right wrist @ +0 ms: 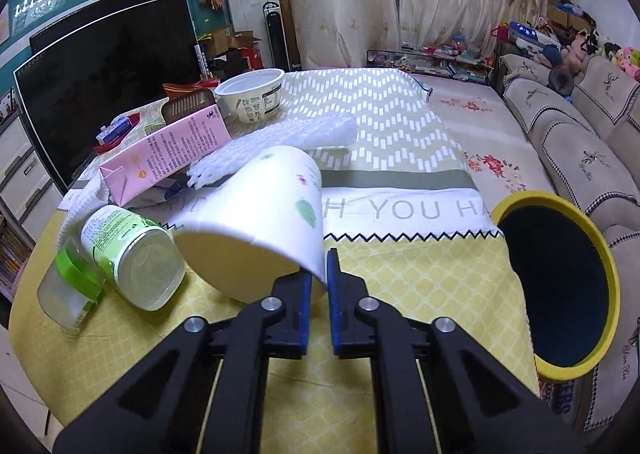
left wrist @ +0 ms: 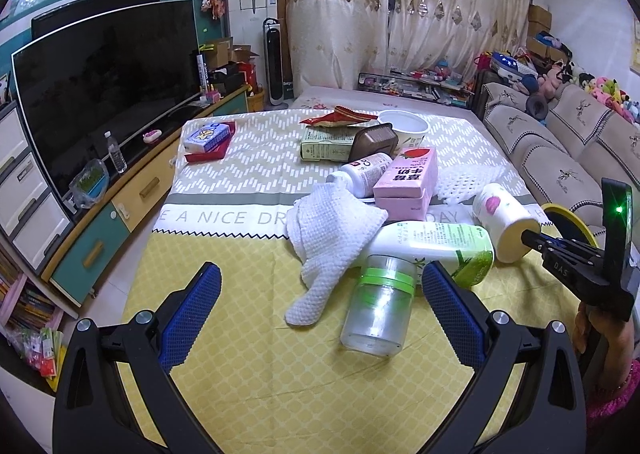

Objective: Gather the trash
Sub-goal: 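Grasp the white paper cup with the right gripper and lift it, then carry the paper cup over the yellow-rimmed bin and open the right gripper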

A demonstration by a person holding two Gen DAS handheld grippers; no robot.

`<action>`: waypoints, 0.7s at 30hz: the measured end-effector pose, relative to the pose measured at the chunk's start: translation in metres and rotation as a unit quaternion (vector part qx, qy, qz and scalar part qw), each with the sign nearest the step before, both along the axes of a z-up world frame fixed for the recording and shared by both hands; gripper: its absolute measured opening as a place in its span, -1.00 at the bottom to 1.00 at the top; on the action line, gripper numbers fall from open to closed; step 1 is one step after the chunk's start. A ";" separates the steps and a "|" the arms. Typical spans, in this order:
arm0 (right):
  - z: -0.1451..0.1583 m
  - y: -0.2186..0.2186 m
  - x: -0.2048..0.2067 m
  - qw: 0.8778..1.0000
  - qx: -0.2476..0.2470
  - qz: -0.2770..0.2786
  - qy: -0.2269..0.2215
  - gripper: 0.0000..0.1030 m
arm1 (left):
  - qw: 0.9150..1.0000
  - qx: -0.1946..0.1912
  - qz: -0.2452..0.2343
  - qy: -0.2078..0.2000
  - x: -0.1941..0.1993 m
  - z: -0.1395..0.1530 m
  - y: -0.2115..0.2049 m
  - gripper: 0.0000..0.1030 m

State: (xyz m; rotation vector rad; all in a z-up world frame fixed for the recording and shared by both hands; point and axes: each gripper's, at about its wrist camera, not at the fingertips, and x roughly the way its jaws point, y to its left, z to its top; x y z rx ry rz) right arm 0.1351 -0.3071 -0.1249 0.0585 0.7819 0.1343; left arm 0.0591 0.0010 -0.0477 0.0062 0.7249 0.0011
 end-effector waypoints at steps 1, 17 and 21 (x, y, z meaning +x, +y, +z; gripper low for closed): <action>0.002 -0.001 -0.002 1.000 0.002 0.000 -0.004 -0.93 | 1.000 0.001 -0.001 -0.001 0.001 0.000 -0.001 0.93; 0.031 -0.091 -0.031 0.993 -0.005 -0.107 -0.044 -0.94 | 1.000 0.010 -0.019 -0.011 -0.007 0.006 -0.016 0.93; 0.017 -0.135 -0.026 0.985 -0.021 -0.171 -0.024 -0.94 | 1.000 0.012 -0.022 -0.008 -0.007 0.006 -0.020 0.93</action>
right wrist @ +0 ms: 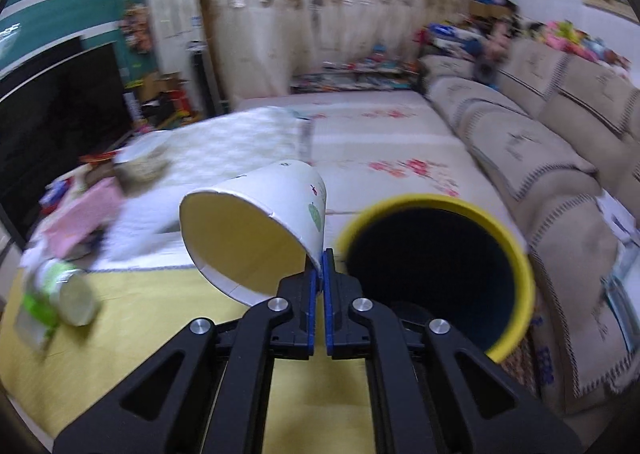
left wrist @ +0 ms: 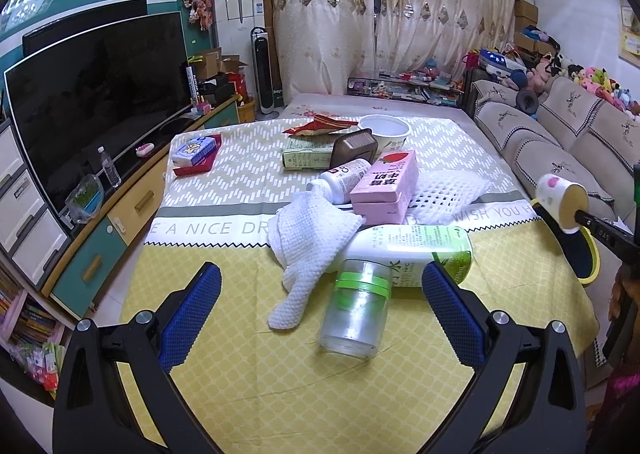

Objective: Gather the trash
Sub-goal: 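Carry the paper cup over the yellow-rimmed bin and open the right gripper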

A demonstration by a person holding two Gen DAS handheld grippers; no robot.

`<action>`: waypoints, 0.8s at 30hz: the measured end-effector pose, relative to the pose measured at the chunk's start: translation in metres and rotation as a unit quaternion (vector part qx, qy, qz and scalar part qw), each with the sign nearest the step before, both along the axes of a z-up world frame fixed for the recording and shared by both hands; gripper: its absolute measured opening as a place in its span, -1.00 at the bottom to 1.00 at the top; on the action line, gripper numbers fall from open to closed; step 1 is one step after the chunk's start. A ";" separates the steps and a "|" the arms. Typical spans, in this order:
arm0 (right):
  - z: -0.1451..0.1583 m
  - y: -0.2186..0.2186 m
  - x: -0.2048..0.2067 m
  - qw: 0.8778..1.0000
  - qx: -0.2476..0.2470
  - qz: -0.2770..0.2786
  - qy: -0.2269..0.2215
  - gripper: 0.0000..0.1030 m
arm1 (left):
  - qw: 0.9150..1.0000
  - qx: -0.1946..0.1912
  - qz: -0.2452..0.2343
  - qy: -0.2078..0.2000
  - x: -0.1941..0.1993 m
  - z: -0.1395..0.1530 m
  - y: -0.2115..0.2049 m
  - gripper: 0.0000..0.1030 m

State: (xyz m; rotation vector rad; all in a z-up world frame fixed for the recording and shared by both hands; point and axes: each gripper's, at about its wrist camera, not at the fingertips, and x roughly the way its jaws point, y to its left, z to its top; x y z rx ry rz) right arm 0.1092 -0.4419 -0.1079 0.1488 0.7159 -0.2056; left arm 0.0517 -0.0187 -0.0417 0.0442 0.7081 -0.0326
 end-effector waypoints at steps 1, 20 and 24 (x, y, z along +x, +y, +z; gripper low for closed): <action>-0.006 -0.011 0.003 1.000 -0.002 -0.015 0.011 -0.94 | 1.000 0.001 -0.002 0.001 0.000 0.000 -0.002 0.93; -0.051 -0.055 0.030 0.995 0.023 -0.075 0.063 -0.46 | 1.000 0.009 -0.017 0.014 0.008 -0.009 -0.018 0.93; -0.043 -0.046 0.028 0.996 0.019 -0.065 0.053 -0.38 | 0.999 0.010 -0.020 0.023 0.008 -0.017 -0.018 0.93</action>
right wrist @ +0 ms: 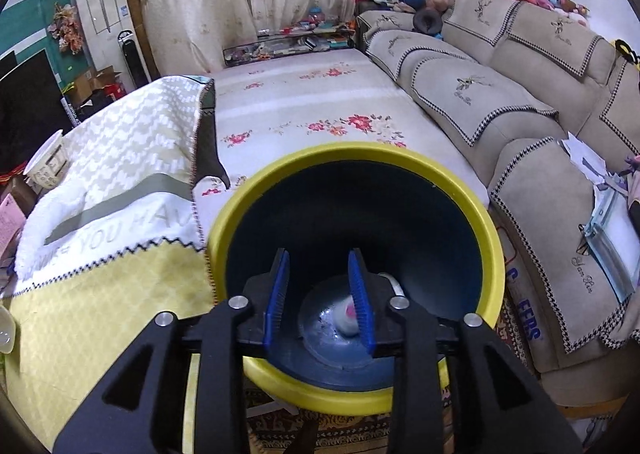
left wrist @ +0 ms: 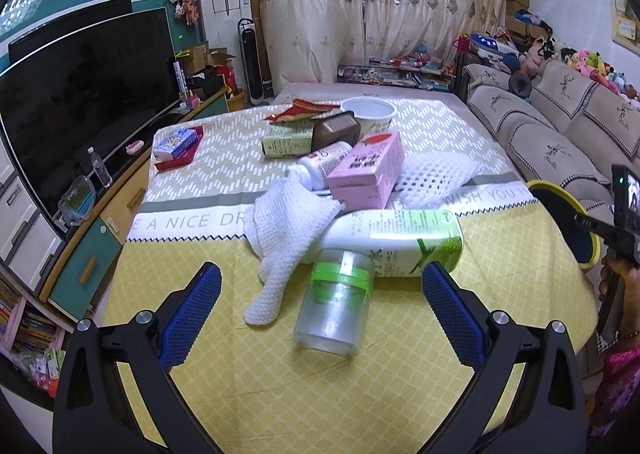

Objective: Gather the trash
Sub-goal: 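Carry the paper cup over the yellow-rimmed bin and open the right gripper, then grasp the green-capped clear plastic bottle with the left gripper and lift it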

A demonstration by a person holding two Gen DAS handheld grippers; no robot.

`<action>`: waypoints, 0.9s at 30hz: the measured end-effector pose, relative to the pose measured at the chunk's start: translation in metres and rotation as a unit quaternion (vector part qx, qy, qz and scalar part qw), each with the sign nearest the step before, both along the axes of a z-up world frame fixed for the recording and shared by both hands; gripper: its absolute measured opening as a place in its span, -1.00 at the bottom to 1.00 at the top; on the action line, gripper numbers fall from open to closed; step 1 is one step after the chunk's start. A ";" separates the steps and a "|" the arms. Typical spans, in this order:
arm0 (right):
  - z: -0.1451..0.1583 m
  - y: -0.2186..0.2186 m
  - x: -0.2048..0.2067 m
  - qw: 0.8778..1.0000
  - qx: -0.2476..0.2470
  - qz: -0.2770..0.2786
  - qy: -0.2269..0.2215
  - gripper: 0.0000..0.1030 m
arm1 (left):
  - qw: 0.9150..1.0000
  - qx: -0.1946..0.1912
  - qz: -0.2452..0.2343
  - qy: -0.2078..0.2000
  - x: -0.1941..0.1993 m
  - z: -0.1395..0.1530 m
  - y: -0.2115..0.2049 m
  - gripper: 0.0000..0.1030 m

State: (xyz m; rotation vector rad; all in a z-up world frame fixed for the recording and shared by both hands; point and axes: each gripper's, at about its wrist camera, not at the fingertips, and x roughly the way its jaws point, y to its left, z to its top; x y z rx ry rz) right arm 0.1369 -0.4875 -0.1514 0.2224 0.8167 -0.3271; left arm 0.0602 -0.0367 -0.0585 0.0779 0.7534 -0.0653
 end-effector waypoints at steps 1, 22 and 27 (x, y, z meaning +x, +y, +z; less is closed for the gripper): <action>0.002 0.002 0.000 1.000 0.000 0.004 -0.002 -0.38 | 1.000 0.002 -0.001 0.002 0.000 -0.003 -0.001 0.93; -0.001 0.014 0.000 1.000 0.007 0.026 0.002 -0.31 | 0.997 -0.002 -0.056 0.057 0.021 -0.050 -0.010 0.27; 0.000 0.014 -0.001 1.000 0.007 0.027 0.000 -0.27 | 0.996 0.003 -0.070 0.055 0.023 -0.052 -0.014 0.11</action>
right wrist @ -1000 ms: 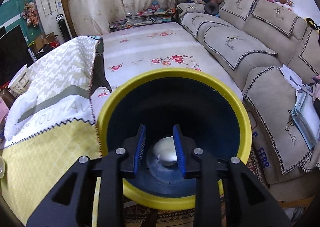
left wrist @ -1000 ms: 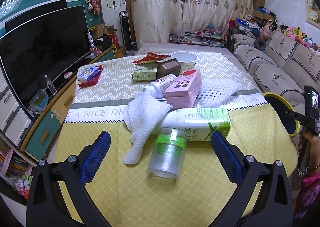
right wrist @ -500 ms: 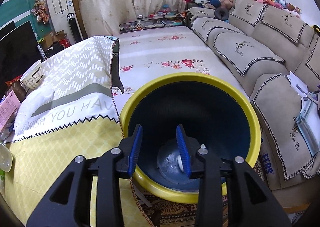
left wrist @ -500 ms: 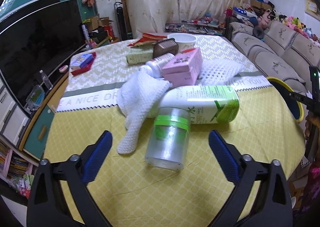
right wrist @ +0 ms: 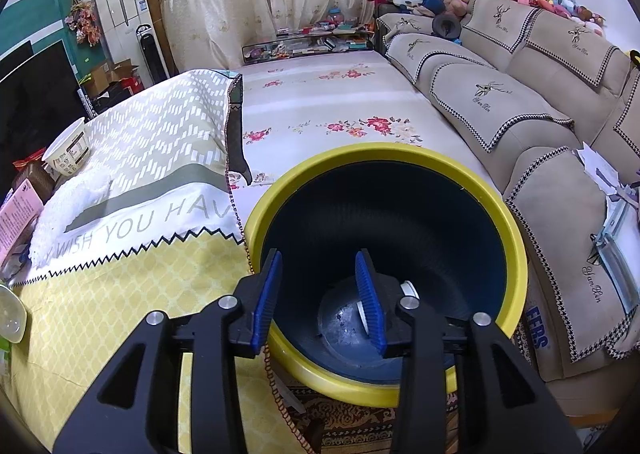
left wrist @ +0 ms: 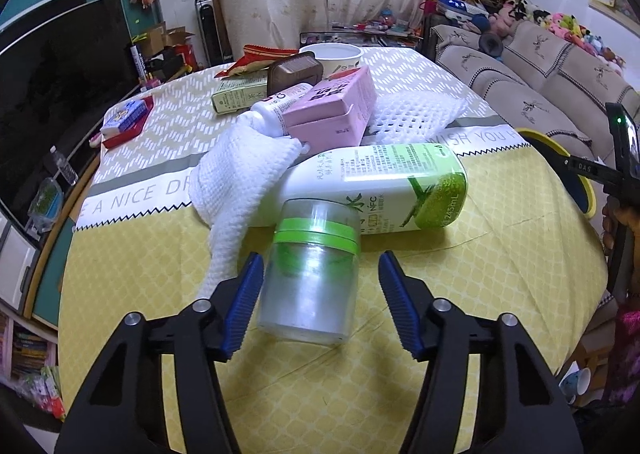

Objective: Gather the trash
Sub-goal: 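Grasp the green-capped clear plastic bottle with the left gripper and lift it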

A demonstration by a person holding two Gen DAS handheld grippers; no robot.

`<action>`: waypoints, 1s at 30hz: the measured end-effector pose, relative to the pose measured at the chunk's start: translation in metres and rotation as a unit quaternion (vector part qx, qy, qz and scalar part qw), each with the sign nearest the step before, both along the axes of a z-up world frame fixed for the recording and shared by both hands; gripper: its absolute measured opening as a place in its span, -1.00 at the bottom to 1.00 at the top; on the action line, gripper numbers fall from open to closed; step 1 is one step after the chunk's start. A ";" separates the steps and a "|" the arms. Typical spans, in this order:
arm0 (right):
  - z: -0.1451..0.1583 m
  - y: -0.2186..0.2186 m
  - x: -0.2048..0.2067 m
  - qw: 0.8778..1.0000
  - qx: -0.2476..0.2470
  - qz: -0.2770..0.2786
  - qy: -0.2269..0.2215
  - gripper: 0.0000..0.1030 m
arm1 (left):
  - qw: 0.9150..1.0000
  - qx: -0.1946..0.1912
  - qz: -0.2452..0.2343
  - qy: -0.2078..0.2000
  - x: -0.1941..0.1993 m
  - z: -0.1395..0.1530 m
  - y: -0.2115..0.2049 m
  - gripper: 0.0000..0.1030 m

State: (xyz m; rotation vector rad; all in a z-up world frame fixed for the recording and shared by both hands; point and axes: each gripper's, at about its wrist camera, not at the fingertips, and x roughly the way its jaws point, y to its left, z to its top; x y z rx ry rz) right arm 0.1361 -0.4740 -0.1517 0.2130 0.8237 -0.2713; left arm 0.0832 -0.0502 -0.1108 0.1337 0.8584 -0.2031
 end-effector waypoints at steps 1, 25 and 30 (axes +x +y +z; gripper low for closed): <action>0.000 0.000 0.000 1.000 0.000 0.001 0.000 -0.26 | 1.000 0.000 -0.002 -0.001 0.000 0.000 -0.001 0.09; 0.007 -0.002 -0.007 1.000 0.015 0.005 -0.013 -0.22 | 0.999 0.010 -0.050 -0.010 -0.016 0.025 -0.020 0.01; 0.013 -0.008 -0.011 1.000 0.008 0.000 -0.019 -0.22 | 0.996 -0.006 -0.083 -0.036 -0.023 0.053 -0.042 0.01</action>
